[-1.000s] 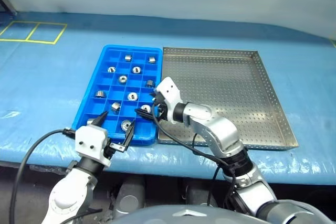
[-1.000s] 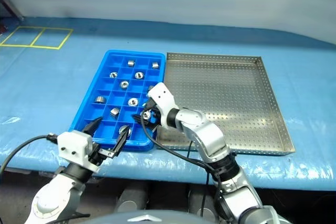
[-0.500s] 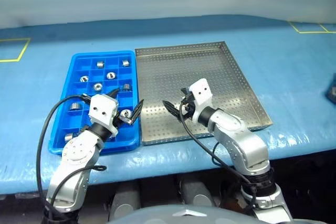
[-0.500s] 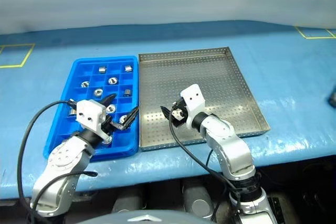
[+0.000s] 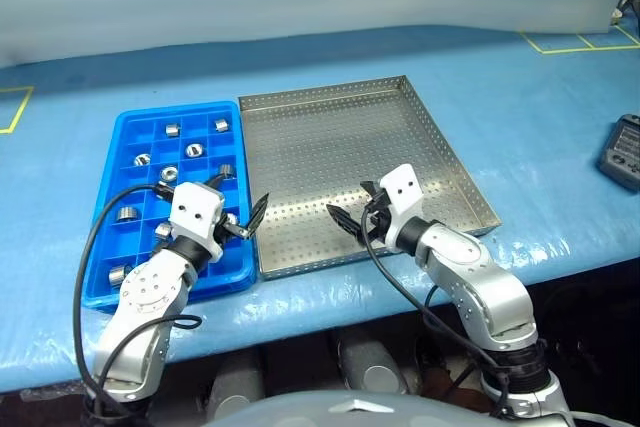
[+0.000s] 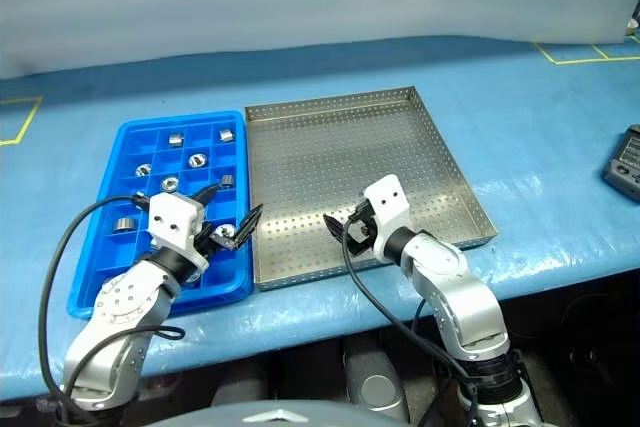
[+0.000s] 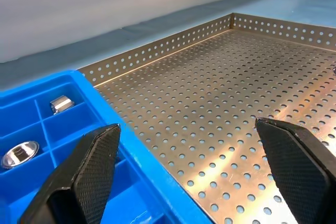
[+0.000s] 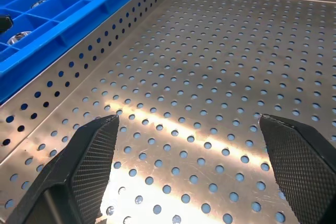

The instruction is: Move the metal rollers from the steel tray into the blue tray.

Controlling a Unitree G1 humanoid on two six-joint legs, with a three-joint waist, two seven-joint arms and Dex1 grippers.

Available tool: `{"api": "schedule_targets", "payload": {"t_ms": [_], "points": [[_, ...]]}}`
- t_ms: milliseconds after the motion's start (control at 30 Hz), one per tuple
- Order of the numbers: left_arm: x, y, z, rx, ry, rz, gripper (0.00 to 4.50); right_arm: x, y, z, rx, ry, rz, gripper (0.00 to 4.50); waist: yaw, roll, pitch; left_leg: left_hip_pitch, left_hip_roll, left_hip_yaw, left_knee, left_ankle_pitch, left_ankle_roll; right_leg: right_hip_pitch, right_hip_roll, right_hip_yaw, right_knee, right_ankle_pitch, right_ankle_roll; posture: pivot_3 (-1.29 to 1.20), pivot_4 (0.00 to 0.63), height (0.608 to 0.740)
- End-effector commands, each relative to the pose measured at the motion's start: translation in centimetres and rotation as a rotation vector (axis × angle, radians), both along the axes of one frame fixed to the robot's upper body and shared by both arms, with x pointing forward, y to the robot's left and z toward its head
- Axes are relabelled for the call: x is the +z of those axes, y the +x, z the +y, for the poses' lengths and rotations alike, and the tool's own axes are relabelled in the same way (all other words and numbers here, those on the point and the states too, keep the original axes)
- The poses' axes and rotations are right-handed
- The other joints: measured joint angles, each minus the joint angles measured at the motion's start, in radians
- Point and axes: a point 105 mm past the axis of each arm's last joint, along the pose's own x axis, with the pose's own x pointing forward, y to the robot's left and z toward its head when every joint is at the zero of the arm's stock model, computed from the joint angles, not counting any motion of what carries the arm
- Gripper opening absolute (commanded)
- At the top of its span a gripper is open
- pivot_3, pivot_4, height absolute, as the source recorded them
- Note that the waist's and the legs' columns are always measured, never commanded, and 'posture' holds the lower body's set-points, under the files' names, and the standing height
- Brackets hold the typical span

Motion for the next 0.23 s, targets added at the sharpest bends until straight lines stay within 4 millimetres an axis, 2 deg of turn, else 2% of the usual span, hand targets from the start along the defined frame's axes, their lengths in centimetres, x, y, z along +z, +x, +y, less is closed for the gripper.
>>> {"api": "schedule_targets", "payload": {"t_ms": [33,233], "points": [[1.06,-0.09,0.28,0.017,0.004,-0.047,4.50,1.52,-0.10,0.34,0.025,0.023,-0.064,4.49,0.002,0.000,0.000,0.000,0.000,0.000,0.000,0.000,0.000,0.000,0.000,0.000,0.000,0.000,0.000,-0.11,0.150,0.740],[1.06,-0.21,0.33,0.025,-0.001,-0.049,4.50,1.56,-0.04,0.45,0.035,0.022,-0.065,4.49,0.004,0.000,0.000,0.001,0.000,0.000,0.000,0.000,0.000,0.001,0.000,0.000,0.000,0.000,0.000,-0.11,0.150,0.740]]}}
